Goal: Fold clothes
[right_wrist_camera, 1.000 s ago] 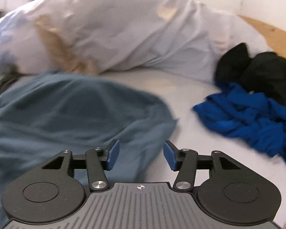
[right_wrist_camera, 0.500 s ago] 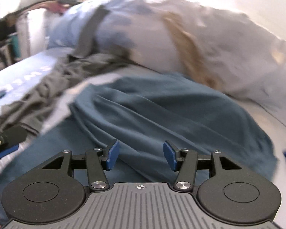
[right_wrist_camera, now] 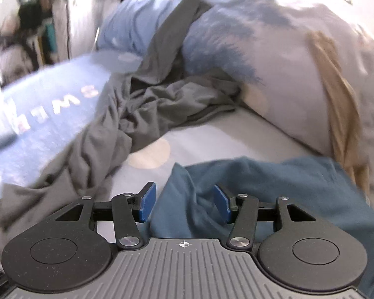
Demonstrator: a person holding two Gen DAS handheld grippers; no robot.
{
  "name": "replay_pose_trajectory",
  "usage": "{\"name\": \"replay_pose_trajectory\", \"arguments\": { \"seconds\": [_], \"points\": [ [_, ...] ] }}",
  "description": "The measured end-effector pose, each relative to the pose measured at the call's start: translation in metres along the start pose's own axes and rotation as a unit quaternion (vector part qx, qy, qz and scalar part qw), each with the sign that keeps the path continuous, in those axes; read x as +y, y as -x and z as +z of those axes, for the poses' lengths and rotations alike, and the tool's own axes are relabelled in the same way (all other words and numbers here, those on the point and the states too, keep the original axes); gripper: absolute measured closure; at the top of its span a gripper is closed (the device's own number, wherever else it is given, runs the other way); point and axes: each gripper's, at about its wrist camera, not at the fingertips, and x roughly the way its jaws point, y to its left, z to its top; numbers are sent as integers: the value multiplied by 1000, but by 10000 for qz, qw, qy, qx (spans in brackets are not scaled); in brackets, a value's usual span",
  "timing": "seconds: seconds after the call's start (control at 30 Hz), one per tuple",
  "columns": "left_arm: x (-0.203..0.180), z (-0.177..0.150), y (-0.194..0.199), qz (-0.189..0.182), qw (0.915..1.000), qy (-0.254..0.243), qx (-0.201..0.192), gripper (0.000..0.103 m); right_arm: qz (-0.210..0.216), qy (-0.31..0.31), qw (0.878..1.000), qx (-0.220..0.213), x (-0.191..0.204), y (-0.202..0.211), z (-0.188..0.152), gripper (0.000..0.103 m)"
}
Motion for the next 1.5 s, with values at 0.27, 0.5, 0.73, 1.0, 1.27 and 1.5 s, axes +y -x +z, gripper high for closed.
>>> {"name": "replay_pose_trajectory", "arguments": {
  "seconds": [0.27, 0.5, 0.73, 1.0, 1.27, 1.5],
  "points": [
    [5, -3, -5, -99, 9995, -128, 273, 93, -297, 838, 9940, 630, 29, -65, 19, 79],
    [12, -3, -1, -322, 9985, 13, 448, 96, -798, 1085, 9888, 638, 24, -83, 34, 100],
    [16, -6, 1, -427, 9976, 85, 538, 96, -1328, 729, 9879, 333, 3, -89, 55, 100],
    [17, -15, 17, -771, 9932, 194, 845, 97, -1478, 979, 9826, 554, 8, -110, 45, 96],
    [18, -14, 9, -653, 9945, 98, 811, 95, -1846, 607, 9791, -603, 7, -50, 54, 33],
    [36, -10, 5, -1027, 9907, 511, 731, 84, -1401, -181, 9778, -1547, -10, 88, 32, 18]
  ]
}}
